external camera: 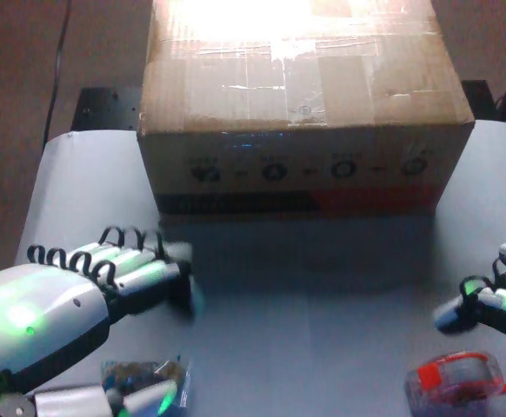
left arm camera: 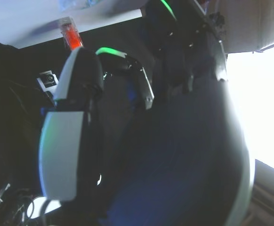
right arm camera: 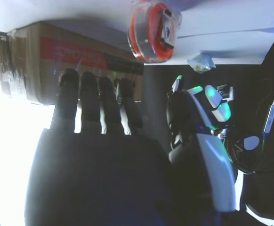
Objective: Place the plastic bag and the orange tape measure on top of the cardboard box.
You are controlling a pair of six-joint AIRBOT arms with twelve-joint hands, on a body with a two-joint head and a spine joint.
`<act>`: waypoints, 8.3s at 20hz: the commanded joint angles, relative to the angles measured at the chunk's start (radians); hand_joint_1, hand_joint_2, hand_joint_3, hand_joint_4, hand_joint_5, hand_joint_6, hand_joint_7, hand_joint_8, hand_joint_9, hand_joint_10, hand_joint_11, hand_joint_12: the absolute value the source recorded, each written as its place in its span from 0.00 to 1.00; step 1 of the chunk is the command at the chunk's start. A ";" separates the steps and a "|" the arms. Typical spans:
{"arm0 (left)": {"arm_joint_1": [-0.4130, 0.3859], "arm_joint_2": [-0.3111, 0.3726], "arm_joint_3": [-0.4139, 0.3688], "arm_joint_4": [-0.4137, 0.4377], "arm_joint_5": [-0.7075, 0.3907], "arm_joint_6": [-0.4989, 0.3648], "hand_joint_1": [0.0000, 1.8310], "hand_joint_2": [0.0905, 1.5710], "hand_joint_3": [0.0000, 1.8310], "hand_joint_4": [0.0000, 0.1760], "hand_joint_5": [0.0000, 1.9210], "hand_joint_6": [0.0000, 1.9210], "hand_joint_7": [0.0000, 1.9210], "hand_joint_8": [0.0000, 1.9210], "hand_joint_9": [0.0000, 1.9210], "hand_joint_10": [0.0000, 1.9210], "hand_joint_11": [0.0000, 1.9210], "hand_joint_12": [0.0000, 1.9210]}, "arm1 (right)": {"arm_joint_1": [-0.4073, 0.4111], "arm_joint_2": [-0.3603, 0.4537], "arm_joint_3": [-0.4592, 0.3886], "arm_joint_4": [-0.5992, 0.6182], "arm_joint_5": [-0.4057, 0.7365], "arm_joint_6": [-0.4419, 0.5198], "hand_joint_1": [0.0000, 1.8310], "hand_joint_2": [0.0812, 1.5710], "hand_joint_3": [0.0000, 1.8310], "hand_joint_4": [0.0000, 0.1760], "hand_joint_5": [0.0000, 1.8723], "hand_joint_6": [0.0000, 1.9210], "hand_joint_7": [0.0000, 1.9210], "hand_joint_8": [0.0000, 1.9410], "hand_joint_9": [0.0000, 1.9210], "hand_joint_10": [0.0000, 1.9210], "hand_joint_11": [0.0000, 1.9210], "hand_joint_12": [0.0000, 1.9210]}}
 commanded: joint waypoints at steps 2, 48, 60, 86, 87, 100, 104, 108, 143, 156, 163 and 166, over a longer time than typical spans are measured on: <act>-0.004 0.005 -0.003 0.026 0.111 -0.001 0.21 0.80 0.03 0.22 0.00 0.00 0.00 0.00 0.00 0.00 0.00 0.00 | 0.005 0.002 0.001 -0.016 -0.105 0.005 0.25 0.43 0.09 1.00 0.00 0.40 0.00 0.39 0.00 0.51 0.00 1.00; 0.114 -0.258 0.130 -0.301 -0.064 0.253 0.68 0.90 0.00 0.00 0.19 0.93 0.23 0.94 0.21 1.00 0.06 1.00 | 0.103 -0.327 0.194 0.173 0.066 -0.282 0.74 0.76 0.00 0.00 0.48 0.62 0.36 0.68 0.36 0.79 0.30 0.86; 0.096 -0.218 0.135 -0.266 0.065 0.175 0.79 0.82 0.00 0.00 0.24 0.84 0.29 0.79 0.30 0.83 0.29 1.00 | 0.138 -0.252 0.143 0.108 -0.013 -0.281 0.74 0.75 0.00 0.00 0.46 0.67 0.37 0.63 0.39 0.74 0.34 0.84; -0.245 0.027 0.106 0.026 0.378 0.021 0.72 0.81 0.00 0.00 0.26 0.80 0.35 0.77 0.35 0.85 0.27 0.90 | 0.341 0.000 0.123 -0.087 -0.180 -0.171 0.77 0.64 0.00 0.00 0.62 0.33 0.55 0.39 0.61 0.49 0.61 0.68; -0.284 0.016 0.120 0.026 0.368 0.028 0.72 0.81 0.00 0.00 0.26 0.79 0.35 0.77 0.35 0.86 0.29 0.91 | 0.366 0.004 0.134 -0.101 -0.178 -0.171 0.77 0.64 0.00 0.00 0.64 0.29 0.55 0.41 0.61 0.50 0.64 0.68; -0.568 -0.181 0.312 0.026 0.207 0.101 0.74 0.74 0.00 0.00 0.42 0.57 0.53 0.54 0.32 0.86 0.28 0.99 | 0.719 -0.150 0.367 -0.138 0.091 -0.198 0.66 0.70 0.00 0.00 0.60 0.44 0.78 0.83 0.84 0.84 0.83 0.91; -0.631 -0.234 0.377 0.026 0.155 0.101 0.74 0.74 0.00 0.00 0.42 0.57 0.53 0.54 0.32 0.86 0.28 0.99 | 0.825 -0.222 0.427 -0.138 0.174 -0.281 0.66 0.70 0.00 0.00 0.59 0.45 0.67 0.90 0.72 0.94 0.73 0.98; -0.685 -0.299 0.448 0.026 0.080 0.106 0.74 0.75 0.00 0.00 0.40 0.54 0.40 0.72 0.42 0.84 0.37 1.00 | 0.876 -0.268 0.492 -0.138 0.208 -0.280 0.66 0.65 0.00 0.00 0.61 0.38 0.66 0.99 0.74 1.00 0.79 1.00; -0.775 -0.598 0.821 0.016 -0.243 0.103 0.61 0.61 0.00 0.00 0.28 0.00 0.18 0.00 0.10 0.03 0.00 0.42 | 1.036 -0.573 0.793 -0.138 0.437 -0.339 0.69 0.60 0.00 0.00 0.33 0.57 0.33 0.67 0.31 0.76 0.23 0.90; -0.758 -0.501 0.734 0.022 -0.184 0.103 0.52 0.62 0.00 0.00 0.15 0.00 0.09 0.00 0.04 0.00 0.00 0.21 | 1.035 -0.531 0.736 -0.138 0.415 -0.339 0.42 0.51 0.00 0.00 0.18 0.17 0.21 0.09 0.10 0.42 0.00 0.80; -0.762 -0.433 0.667 0.026 -0.099 0.103 0.48 0.60 0.00 0.04 0.14 0.01 0.07 0.01 0.03 0.01 0.00 0.03 | 1.032 -0.458 0.671 -0.138 0.345 -0.339 0.39 0.55 0.01 0.00 0.09 0.06 0.08 0.00 0.00 0.18 0.00 0.52; -0.776 -0.378 0.614 0.026 -0.020 0.107 0.46 0.59 0.00 0.05 0.17 0.00 0.13 0.00 0.12 0.02 0.00 0.59 | 1.032 -0.386 0.613 -0.138 0.263 -0.338 0.37 0.52 0.00 0.00 0.11 0.04 0.12 0.01 0.00 0.27 0.00 0.61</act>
